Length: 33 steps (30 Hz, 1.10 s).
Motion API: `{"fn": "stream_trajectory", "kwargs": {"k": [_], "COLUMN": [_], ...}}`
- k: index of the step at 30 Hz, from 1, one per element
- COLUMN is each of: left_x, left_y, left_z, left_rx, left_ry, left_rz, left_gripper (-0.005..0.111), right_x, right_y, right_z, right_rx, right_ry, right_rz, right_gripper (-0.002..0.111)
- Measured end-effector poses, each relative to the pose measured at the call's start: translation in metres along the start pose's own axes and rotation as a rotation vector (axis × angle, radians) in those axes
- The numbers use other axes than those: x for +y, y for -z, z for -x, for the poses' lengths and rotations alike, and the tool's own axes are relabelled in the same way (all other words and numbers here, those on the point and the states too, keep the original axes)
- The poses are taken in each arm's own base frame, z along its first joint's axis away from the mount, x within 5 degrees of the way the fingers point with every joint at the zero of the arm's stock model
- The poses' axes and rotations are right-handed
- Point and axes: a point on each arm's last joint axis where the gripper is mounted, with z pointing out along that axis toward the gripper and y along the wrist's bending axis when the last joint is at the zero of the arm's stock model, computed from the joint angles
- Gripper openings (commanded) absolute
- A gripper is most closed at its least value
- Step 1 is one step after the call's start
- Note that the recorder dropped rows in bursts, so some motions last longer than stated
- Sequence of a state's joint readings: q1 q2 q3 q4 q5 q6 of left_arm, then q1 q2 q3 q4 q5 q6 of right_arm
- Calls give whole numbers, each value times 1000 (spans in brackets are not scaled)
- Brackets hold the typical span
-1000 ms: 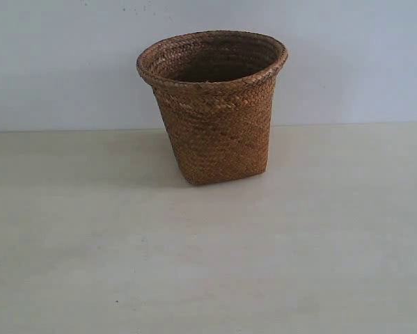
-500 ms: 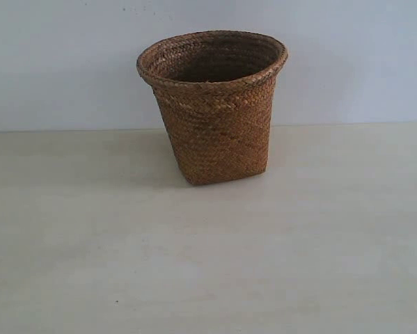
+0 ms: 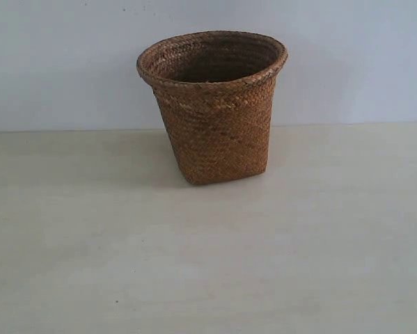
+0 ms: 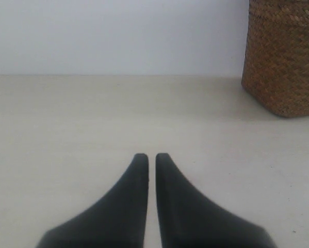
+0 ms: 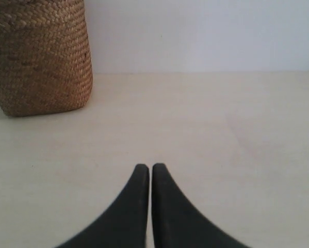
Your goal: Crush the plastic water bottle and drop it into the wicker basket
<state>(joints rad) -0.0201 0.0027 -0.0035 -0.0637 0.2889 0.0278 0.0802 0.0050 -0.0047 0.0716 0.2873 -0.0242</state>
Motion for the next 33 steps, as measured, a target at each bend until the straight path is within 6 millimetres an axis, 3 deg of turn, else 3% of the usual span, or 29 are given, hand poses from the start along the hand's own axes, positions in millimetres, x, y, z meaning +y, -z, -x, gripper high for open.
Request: {"fn": "stream_trajectory", "kwargs": {"k": [33], "left_x": [0], "left_y": [0], "left_z": [0], "left_rx": [2], "left_ry": [0], "left_rz": [0], "left_gripper": [4], "right_x": [0], "right_y": [0], "right_z": [-6], "right_rx": [55], "right_ry": [0], "right_rz": [1], "right_gripper": [0]}}
